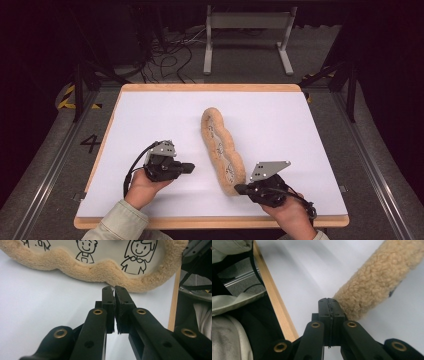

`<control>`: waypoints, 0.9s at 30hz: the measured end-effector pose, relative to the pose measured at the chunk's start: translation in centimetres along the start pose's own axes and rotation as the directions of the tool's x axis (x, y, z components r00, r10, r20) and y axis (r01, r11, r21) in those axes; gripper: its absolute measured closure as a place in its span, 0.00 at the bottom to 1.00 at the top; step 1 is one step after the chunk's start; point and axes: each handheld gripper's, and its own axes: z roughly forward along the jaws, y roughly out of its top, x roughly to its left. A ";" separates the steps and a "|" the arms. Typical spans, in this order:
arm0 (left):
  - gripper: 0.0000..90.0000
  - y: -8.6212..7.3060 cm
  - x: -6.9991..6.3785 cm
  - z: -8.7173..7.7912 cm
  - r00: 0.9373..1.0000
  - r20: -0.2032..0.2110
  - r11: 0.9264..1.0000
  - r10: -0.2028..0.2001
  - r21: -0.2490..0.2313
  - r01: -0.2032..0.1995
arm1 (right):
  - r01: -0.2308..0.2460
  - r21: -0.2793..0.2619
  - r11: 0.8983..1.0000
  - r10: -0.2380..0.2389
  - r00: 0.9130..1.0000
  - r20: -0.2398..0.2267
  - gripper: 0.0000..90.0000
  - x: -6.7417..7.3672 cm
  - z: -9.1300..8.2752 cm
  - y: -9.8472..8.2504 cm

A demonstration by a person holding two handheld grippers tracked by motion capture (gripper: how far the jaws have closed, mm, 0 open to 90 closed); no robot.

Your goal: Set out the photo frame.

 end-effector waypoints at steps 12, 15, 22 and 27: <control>0.93 0.0 0.5 -0.4 0.999 -0.039 1.000 -0.006 0.004 0.007 | -0.066 0.003 0.998 0.066 0.994 0.087 1.00 -2.3 -1.8 -1.2; 0.91 -0.1 0.9 -0.8 0.998 -0.063 1.000 -0.025 -0.004 0.024 | -0.075 -0.003 0.997 0.075 0.992 0.106 1.00 -2.7 -2.0 -1.4; 0.89 -0.4 2.1 -1.7 0.990 -0.124 0.997 -0.074 -0.028 0.071 | -0.095 -0.012 0.995 0.096 0.984 0.150 1.00 -3.4 -2.4 -1.7; 0.83 -0.1 2.9 -2.3 0.976 -0.184 0.993 -0.114 -0.048 0.107 | -0.097 -0.029 0.995 0.100 0.983 0.155 1.00 -3.3 -2.6 -1.8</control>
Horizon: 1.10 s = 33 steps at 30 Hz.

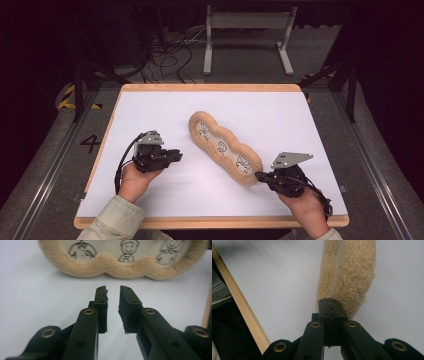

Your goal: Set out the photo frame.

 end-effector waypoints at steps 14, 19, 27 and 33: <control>0.47 3.5 4.4 1.4 0.988 -0.084 0.989 -0.132 -0.080 0.126 | -0.098 -0.115 0.989 0.106 0.992 0.071 0.70 0.2 -2.4 -1.0; 0.38 4.3 6.3 3.7 0.992 -0.047 0.991 -0.118 -0.068 0.114 | -0.119 -0.114 0.986 0.129 0.988 0.083 0.60 0.1 -1.8 -1.5; 0.30 5.5 7.3 6.8 0.996 -0.056 0.996 -0.073 -0.048 0.071 | -0.155 -0.094 0.983 0.162 0.984 0.071 0.57 0.0 -0.9 -1.9; 0.26 6.0 7.6 8.3 0.995 -0.078 0.997 -0.055 -0.059 0.051 | -0.171 -0.089 0.981 0.177 0.983 0.057 0.56 0.0 -0.4 -2.1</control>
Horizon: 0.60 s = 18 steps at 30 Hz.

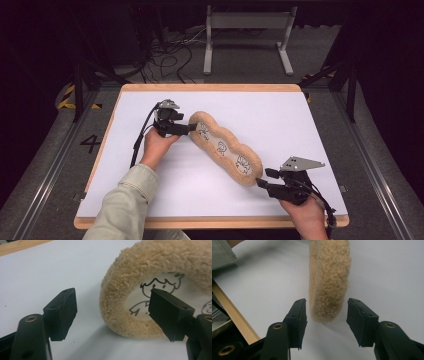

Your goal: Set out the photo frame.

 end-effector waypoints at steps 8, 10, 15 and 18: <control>0.20 -0.6 0.7 1.7 0.999 0.039 1.000 0.006 -0.016 -0.005 | -0.028 0.013 1.000 0.028 1.000 -0.004 0.55 0.1 0.6 -0.5; 0.21 -0.7 0.9 1.9 0.999 0.049 1.000 0.005 -0.011 -0.004 | -0.030 0.020 0.999 0.031 1.000 -0.007 0.55 0.2 0.9 -0.6; 0.30 -0.8 1.0 2.1 0.997 0.072 1.000 0.006 -0.017 -0.004 | -0.027 0.033 0.999 0.027 1.000 -0.014 0.55 0.3 1.6 -0.6; 0.52 -0.7 0.7 1.9 0.995 0.090 0.999 0.030 -0.017 -0.029 | -0.023 0.041 0.999 0.023 1.000 -0.013 0.62 0.4 2.0 -0.5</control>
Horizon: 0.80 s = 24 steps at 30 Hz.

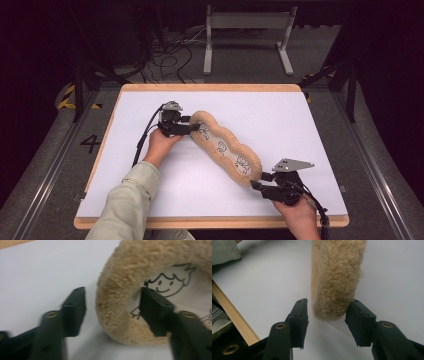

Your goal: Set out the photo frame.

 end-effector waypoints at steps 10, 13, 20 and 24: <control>0.80 -0.1 -0.4 -0.4 0.998 -0.054 1.000 0.010 0.010 -0.010 | -0.036 0.010 0.999 0.036 0.999 -0.007 0.74 -0.3 0.2 0.0; 0.81 -0.1 -0.5 -0.5 0.998 -0.059 1.000 0.008 0.010 -0.007 | -0.043 0.013 0.999 0.043 0.999 -0.007 0.75 -0.3 0.2 0.1; 0.81 0.2 -1.3 -2.1 0.995 -0.092 1.000 0.027 0.000 -0.027 | -0.047 0.015 0.999 0.047 0.999 -0.012 0.75 -0.5 -0.1 0.4; 0.80 0.1 -2.1 -3.9 0.993 -0.112 0.999 0.028 -0.019 -0.030 | -0.042 -0.001 0.999 0.042 0.999 -0.003 0.75 -0.9 -0.6 0.9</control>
